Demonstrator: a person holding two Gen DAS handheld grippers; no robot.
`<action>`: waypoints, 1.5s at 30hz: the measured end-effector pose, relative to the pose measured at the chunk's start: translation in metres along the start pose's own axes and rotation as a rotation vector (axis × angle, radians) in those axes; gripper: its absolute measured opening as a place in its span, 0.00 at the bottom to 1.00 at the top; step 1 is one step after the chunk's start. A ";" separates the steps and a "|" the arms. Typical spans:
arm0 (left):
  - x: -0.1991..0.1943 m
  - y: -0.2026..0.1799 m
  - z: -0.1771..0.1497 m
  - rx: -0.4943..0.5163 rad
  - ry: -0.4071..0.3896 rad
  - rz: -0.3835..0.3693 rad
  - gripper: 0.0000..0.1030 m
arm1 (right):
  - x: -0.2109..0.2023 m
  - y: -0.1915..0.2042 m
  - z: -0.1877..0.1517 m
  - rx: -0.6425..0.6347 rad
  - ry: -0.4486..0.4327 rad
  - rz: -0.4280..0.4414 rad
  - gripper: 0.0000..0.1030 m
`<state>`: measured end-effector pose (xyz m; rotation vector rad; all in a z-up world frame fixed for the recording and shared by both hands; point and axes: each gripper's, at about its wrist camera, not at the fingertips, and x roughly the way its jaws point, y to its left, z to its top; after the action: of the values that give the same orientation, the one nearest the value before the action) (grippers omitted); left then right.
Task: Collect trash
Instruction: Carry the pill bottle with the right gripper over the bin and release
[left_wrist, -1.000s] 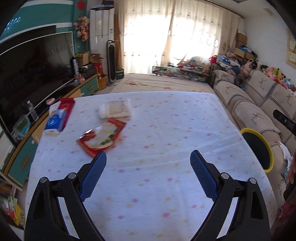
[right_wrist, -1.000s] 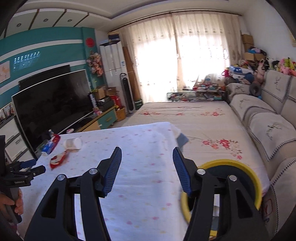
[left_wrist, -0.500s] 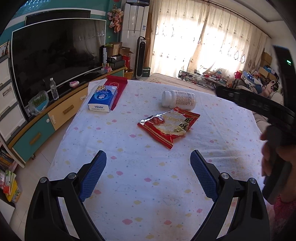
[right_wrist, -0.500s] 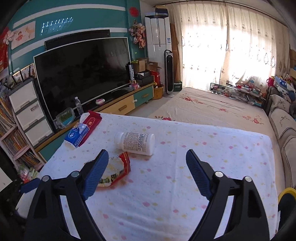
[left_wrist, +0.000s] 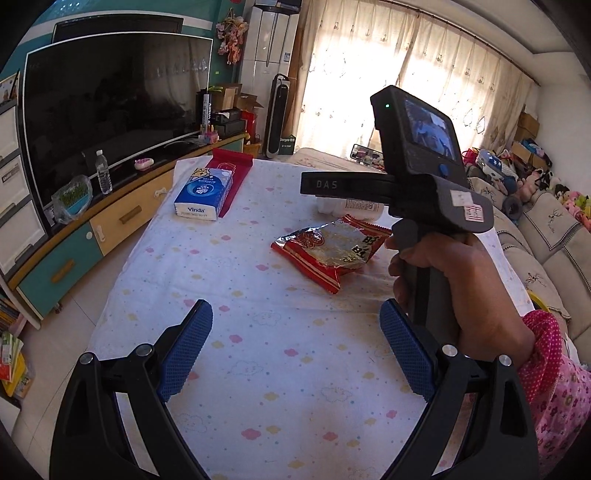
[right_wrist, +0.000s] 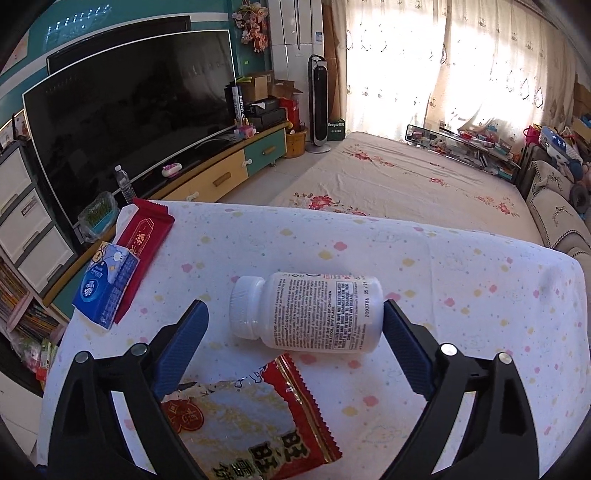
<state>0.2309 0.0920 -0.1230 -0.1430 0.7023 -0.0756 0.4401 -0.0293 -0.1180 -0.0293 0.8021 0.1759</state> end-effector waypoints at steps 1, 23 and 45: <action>0.000 0.000 0.000 0.001 -0.001 0.002 0.88 | 0.004 0.003 0.001 -0.006 0.009 -0.008 0.87; 0.015 -0.015 -0.007 0.061 0.065 -0.012 0.88 | -0.072 -0.082 -0.022 0.002 -0.044 -0.041 0.77; 0.079 -0.067 0.053 0.254 0.151 -0.066 0.88 | -0.167 -0.436 -0.200 0.408 0.005 -0.531 0.77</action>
<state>0.3243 0.0225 -0.1228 0.0844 0.8324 -0.2392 0.2568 -0.5015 -0.1555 0.1416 0.7976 -0.4908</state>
